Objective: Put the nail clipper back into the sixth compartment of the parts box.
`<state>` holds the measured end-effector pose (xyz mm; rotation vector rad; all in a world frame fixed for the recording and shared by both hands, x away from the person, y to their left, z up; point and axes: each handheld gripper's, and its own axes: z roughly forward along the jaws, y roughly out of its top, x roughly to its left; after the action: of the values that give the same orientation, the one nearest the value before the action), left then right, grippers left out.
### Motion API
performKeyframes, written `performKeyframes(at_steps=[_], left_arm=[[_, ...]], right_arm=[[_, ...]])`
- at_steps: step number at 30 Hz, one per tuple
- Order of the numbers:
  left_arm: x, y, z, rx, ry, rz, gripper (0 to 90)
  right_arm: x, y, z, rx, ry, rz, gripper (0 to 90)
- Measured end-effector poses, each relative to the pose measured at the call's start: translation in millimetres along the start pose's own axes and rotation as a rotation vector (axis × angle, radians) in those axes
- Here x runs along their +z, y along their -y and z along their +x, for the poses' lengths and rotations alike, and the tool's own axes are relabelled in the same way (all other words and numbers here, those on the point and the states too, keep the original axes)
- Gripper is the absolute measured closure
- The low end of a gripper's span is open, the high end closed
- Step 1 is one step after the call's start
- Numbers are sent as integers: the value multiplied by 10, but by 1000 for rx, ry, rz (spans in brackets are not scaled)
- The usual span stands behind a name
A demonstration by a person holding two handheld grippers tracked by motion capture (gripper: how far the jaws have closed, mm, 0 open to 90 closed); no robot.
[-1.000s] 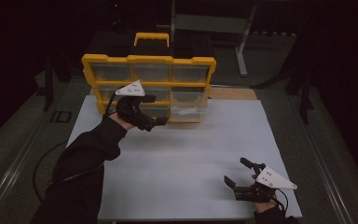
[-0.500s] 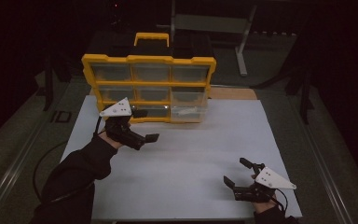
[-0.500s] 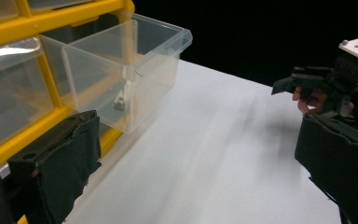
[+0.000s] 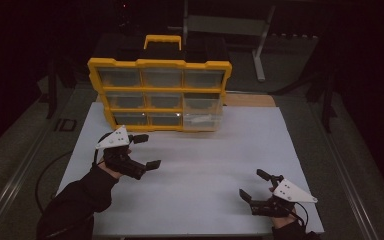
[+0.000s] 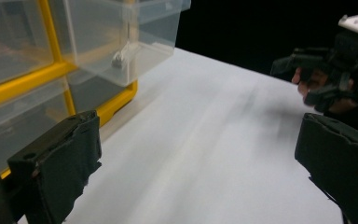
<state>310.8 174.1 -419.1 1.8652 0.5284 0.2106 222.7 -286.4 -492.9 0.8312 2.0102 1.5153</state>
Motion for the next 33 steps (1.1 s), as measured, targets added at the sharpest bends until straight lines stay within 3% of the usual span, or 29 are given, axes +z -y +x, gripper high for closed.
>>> performKeyframes(at_steps=[3,10,16,33], left_arm=[[-26,80,-11,0,7,-6,14],[-143,370,-37,-41,8,-7,14],[-297,638,-55,-60,6,-40,14],[-465,1025,-94,-80,-30,-23,18]], right_arm=[[5,1,4,1,0,1,99],[5,1,4,2,0,2,99],[18,9,7,0,-1,9,99],[27,9,20,-4,-2,15,99]])
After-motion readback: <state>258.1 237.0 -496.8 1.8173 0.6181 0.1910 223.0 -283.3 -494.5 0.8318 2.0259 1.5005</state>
